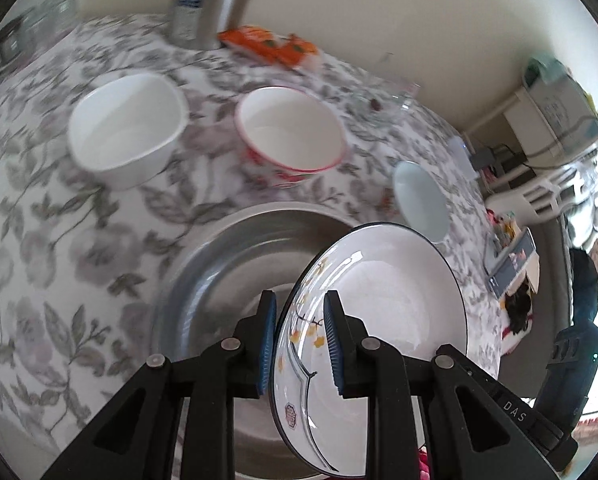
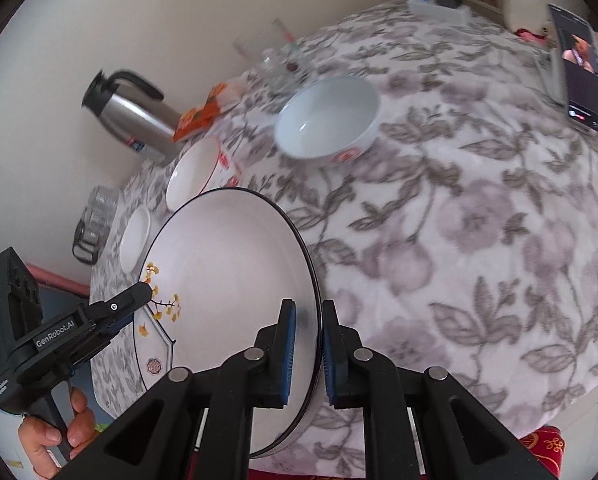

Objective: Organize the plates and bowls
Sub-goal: 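Lower the plate into the steel basin and open both grippers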

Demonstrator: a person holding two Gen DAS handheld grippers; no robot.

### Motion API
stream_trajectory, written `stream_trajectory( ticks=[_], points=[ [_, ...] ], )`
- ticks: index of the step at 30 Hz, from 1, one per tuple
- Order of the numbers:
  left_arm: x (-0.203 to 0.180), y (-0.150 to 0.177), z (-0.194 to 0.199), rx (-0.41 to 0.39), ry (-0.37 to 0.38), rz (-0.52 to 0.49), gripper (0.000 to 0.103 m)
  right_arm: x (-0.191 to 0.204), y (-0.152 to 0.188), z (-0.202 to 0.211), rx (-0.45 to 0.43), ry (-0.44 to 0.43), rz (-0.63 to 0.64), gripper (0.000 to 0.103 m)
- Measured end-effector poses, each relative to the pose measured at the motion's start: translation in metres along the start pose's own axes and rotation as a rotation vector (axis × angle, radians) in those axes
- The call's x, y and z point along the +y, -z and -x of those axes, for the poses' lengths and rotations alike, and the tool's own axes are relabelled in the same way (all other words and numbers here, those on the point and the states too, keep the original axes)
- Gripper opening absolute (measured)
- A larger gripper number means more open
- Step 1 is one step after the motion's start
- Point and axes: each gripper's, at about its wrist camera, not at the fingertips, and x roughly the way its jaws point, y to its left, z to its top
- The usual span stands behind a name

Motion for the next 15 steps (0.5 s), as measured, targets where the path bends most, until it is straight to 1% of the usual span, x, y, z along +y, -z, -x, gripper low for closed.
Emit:
stream_trajectory(
  ticks=[4, 7, 9, 15],
  points=[
    [0.022, 0.004, -0.001, 0.007, -0.012, 0.05, 0.024, 0.012, 0.003, -0.014, 0.032, 0.008, 0.022, 0.014],
    [0.035, 0.005, -0.008, 0.026, -0.036, 0.078, 0.024, 0.019, 0.005, -0.026, 0.052, 0.019, 0.038, 0.014],
    [0.041, 0.005, -0.012, 0.037, -0.052, 0.089, 0.024, 0.022, 0.005, -0.033, 0.06, 0.023, 0.045, 0.014],
    [0.052, 0.006, -0.022, 0.065, -0.059, 0.119, 0.024, 0.026, 0.003, -0.046, 0.066, 0.031, 0.064, 0.014]
  ],
)
